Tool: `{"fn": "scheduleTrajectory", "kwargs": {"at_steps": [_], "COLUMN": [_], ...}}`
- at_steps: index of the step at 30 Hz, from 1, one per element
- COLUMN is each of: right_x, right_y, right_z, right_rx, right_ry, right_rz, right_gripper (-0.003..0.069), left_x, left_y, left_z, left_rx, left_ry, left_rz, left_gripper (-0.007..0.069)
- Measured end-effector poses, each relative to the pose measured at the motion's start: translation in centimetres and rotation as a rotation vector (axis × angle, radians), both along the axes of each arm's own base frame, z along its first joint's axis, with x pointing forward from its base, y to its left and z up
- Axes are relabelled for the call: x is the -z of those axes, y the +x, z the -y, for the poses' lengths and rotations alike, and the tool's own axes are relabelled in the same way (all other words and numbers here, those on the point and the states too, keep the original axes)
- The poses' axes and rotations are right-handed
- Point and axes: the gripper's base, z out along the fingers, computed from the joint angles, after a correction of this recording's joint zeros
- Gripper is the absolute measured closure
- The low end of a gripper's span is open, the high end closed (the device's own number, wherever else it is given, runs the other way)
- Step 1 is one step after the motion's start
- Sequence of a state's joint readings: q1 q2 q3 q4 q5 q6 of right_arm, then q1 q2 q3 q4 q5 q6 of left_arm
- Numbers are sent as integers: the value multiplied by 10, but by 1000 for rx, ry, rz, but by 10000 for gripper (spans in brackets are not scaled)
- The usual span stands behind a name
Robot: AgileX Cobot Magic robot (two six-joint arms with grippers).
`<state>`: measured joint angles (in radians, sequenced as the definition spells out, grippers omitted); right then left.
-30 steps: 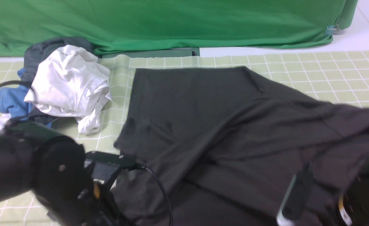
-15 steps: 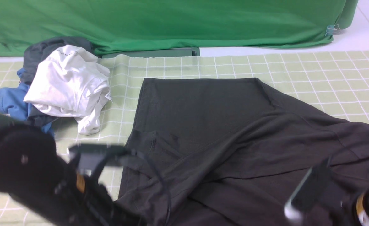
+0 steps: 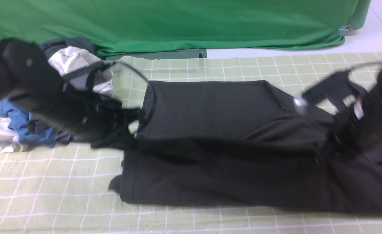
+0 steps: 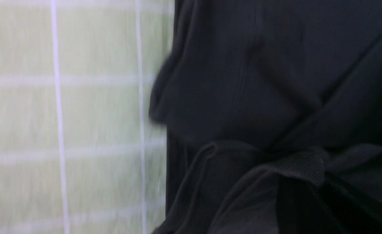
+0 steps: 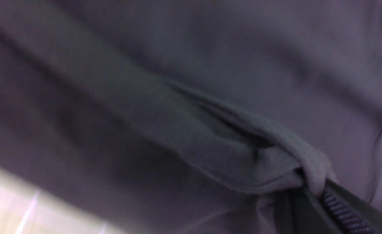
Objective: Fold a long-sleeved shirt over a green coffee tablecloth.
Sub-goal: 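Fold the black garment in half by bringing its near edge over to the far edge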
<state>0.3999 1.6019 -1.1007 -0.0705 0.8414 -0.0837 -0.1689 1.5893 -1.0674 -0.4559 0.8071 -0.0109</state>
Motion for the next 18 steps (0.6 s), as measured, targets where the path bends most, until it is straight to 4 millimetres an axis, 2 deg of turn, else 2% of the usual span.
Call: {"fn": "scheduleTrajectory", "kwargs": {"at_steps": [6,9,11,17,18], "right_x": [1,8,10,30,32], "right_y": [63,89,101,139,139], "right_z": [-5,-9,-11,-25,-25], "right_rx": [51,62,66,74,75], "right_ry": [21,29,35,72,73], "right_rz": [54,74,90,155,155], "right_gripper": [629,629,629,629,629], "left_x": [3,5,7,29,29], "left_y": [67,95,111,159,161], "left_z": [-15,-18,-17,-19,-20], "left_rx": [-64,-63,-52,-60,-62], "left_ry": [-16,-18,-17,-22,-22], "left_rz": [37,58,76,84,84], "left_gripper": [599,599,599,599,599]}}
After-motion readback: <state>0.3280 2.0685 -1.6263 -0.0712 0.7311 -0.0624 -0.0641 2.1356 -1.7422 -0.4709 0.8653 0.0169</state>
